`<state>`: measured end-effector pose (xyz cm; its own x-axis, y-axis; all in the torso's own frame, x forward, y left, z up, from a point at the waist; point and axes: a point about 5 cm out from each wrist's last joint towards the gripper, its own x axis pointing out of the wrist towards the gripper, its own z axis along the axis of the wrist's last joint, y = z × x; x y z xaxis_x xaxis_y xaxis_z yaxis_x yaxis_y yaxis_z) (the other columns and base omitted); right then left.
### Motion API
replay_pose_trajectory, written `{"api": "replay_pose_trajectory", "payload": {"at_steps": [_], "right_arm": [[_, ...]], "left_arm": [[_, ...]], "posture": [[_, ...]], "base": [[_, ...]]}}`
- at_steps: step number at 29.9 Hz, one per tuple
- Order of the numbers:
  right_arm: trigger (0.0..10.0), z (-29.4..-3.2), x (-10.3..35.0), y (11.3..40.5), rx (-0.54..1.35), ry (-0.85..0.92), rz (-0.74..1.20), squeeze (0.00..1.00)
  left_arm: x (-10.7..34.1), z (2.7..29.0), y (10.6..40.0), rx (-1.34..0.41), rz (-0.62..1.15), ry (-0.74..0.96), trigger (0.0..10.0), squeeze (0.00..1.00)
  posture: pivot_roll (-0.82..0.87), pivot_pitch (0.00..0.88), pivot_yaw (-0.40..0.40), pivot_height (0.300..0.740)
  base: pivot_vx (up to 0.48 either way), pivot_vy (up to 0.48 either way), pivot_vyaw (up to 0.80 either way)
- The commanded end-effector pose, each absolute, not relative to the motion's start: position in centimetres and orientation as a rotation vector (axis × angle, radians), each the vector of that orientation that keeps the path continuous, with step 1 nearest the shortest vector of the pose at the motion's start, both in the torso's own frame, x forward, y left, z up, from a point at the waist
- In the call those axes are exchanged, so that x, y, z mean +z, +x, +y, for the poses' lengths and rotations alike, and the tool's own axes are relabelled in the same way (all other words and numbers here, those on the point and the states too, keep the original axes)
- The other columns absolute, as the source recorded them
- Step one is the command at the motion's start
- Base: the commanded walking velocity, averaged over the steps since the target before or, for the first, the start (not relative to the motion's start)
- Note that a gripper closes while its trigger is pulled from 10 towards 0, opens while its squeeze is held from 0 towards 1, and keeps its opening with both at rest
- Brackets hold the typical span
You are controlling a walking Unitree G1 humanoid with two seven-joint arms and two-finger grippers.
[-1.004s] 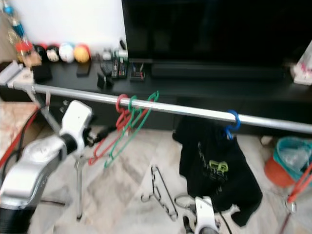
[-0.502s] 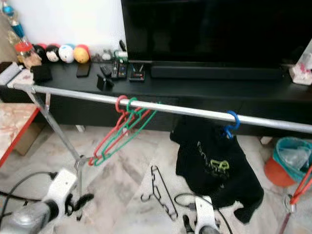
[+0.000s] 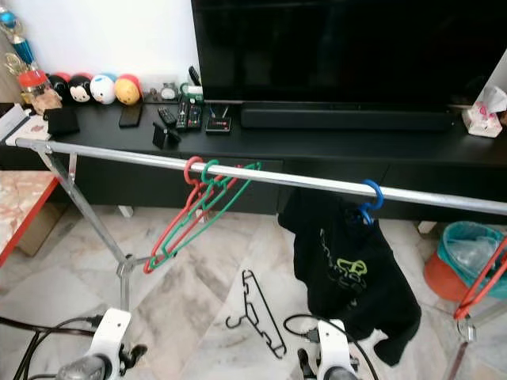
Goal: Hang hanger
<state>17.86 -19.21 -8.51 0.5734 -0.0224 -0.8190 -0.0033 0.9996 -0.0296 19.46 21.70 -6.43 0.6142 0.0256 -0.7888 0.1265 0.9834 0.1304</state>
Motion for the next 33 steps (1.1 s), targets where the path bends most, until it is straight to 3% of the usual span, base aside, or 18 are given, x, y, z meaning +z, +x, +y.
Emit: {"api": "replay_pose_trajectory", "payload": {"at_steps": [1,12,21,33], "right_arm": [[10.0,-19.2,-8.5,17.8,-0.013,-0.028,0.959,0.00],[10.0,-19.4,-8.6,17.6,-0.004,-0.043,0.967,0.00],[10.0,-19.4,-8.6,17.6,-0.007,-0.044,0.968,0.00],[10.0,-19.3,-8.6,17.7,-0.018,-0.034,0.960,0.00]], "left_arm": [[-7.3,21.9,18.4,-0.004,0.953,0.139,10.0,0.00],[-8.6,21.8,16.4,0.034,1.004,0.083,10.0,0.00],[-8.6,22.0,16.7,0.047,1.024,0.077,10.0,0.00],[-8.5,23.8,15.9,0.061,1.036,0.086,10.0,0.00]], "posture": [[-0.02,0.000,-0.004,0.736],[-0.03,0.000,-0.007,0.736],[-0.03,0.000,-0.005,0.736],[-0.03,0.000,0.004,0.736]], "base": [[0.000,0.000,0.00],[0.000,0.000,0.00],[0.000,0.000,0.00],[-0.263,0.000,0.00]]}}
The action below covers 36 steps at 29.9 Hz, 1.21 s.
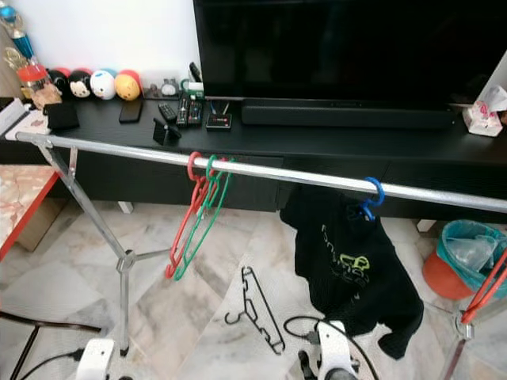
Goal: Hang hanger
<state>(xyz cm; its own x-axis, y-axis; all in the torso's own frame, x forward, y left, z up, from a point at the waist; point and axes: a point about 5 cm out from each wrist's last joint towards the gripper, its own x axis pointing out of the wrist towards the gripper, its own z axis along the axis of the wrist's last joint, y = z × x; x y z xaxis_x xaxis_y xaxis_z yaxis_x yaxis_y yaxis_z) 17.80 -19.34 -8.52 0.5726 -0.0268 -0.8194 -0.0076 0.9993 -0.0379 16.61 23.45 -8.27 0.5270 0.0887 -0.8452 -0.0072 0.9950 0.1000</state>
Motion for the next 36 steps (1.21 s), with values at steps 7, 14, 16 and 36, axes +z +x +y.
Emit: {"api": "replay_pose_trajectory", "payload": {"at_steps": [7,14,16,36], "right_arm": [[10.0,-19.3,-8.6,17.7,-0.018,-0.034,0.961,0.00],[10.0,-19.3,-8.5,17.8,-0.015,-0.035,0.959,0.00],[10.0,-19.3,-8.5,17.8,-0.014,-0.035,0.958,0.00],[10.0,-19.3,-8.4,18.0,-0.014,-0.037,0.956,0.00]], "left_arm": [[-8.8,23.0,15.7,0.080,1.046,0.071,10.0,0.00],[-9.1,21.7,15.7,0.068,1.051,0.065,10.0,0.00],[-9.2,21.5,15.7,0.064,1.052,0.063,10.0,0.00],[-9.0,20.9,16.4,0.051,1.047,0.068,10.0,0.00]], "posture": [[-0.02,0.000,-0.002,0.736],[-0.02,0.000,-0.006,0.736],[-0.02,0.000,-0.006,0.736],[-0.02,0.000,-0.007,0.736]], "base": [[-0.281,0.000,0.00],[-0.280,0.000,0.00],[-0.281,0.000,0.00],[-0.281,0.000,0.00]]}}
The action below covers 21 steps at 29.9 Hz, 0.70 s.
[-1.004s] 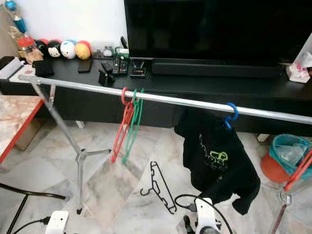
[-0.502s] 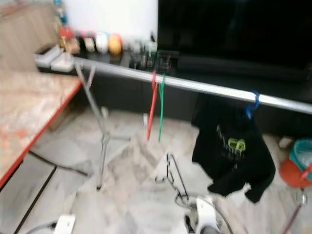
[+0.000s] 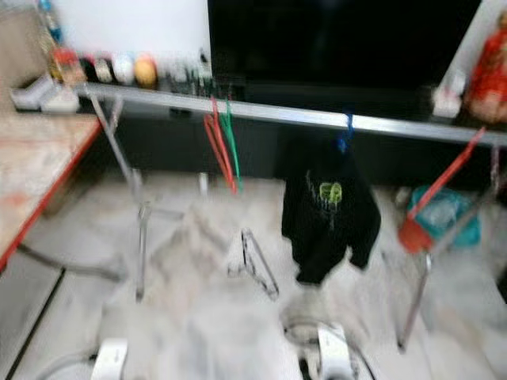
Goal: Hang hanger
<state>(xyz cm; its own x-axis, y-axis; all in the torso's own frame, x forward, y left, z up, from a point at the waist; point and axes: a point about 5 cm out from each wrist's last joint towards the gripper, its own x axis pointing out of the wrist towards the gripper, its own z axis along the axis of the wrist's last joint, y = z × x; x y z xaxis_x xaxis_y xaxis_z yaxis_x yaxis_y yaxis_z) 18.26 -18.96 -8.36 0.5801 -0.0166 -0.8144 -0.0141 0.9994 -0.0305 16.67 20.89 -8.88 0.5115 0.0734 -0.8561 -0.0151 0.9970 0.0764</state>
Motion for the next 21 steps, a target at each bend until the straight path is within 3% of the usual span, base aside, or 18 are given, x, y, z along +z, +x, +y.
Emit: {"api": "replay_pose_trajectory", "payload": {"at_steps": [1,21], "right_arm": [[10.0,-19.30,-8.44,17.97,-0.013,-0.037,0.956,0.00],[10.0,-19.42,-8.41,18.01,-0.013,-0.039,0.955,0.00]], "left_arm": [[-9.02,20.90,16.38,0.050,1.047,0.067,10.0,0.00],[-9.07,20.78,16.29,0.048,1.049,0.060,10.0,0.00]], "posture": [[-0.02,0.000,-0.007,0.736],[-0.02,0.000,-0.015,0.736]], "base": [[-0.281,0.000,0.00],[-0.283,0.000,0.00]]}}
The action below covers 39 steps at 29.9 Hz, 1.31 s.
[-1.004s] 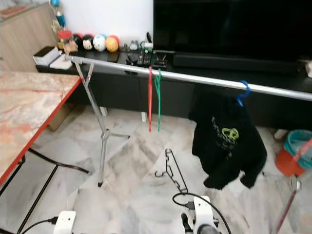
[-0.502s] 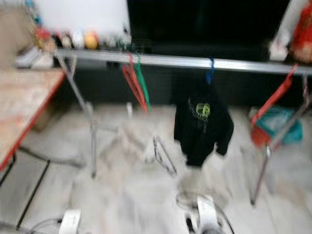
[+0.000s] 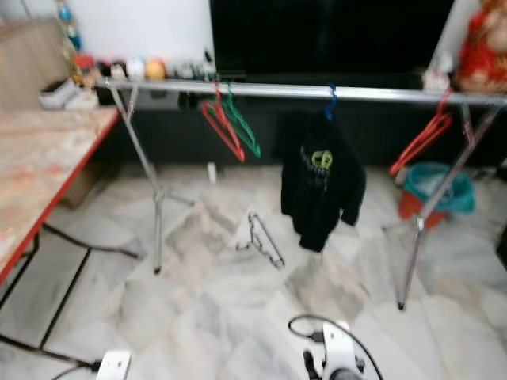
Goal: Hang hanger
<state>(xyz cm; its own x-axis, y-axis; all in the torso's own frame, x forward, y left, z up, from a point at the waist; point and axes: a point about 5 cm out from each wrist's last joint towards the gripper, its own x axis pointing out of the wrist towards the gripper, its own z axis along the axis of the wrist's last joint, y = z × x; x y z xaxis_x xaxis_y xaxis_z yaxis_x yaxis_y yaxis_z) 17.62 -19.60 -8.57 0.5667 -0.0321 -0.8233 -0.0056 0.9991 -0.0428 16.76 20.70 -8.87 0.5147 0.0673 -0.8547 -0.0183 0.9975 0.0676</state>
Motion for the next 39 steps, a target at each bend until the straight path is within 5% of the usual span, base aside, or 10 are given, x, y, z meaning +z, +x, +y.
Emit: {"api": "replay_pose_trajectory", "payload": {"at_steps": [1,14,39], "right_arm": [[10.0,-19.45,-8.41,18.00,-0.014,-0.039,0.955,0.00],[10.0,-19.37,-8.43,17.97,-0.009,-0.041,0.956,0.00],[10.0,-19.38,-8.49,17.82,-0.015,-0.039,0.955,0.00]], "left_arm": [[-9.08,20.76,16.27,0.047,1.049,0.060,10.0,0.00],[-9.09,20.86,16.21,0.050,1.049,0.063,10.0,0.00],[-9.17,20.71,16.06,0.042,1.052,0.048,10.0,0.00]], "posture": [[-0.03,0.000,-0.014,0.736],[-0.03,0.000,-0.011,0.736],[-0.03,0.000,-0.008,0.736]], "base": [[-0.281,0.000,0.00],[-0.284,0.000,0.00],[0.000,0.000,0.00]]}}
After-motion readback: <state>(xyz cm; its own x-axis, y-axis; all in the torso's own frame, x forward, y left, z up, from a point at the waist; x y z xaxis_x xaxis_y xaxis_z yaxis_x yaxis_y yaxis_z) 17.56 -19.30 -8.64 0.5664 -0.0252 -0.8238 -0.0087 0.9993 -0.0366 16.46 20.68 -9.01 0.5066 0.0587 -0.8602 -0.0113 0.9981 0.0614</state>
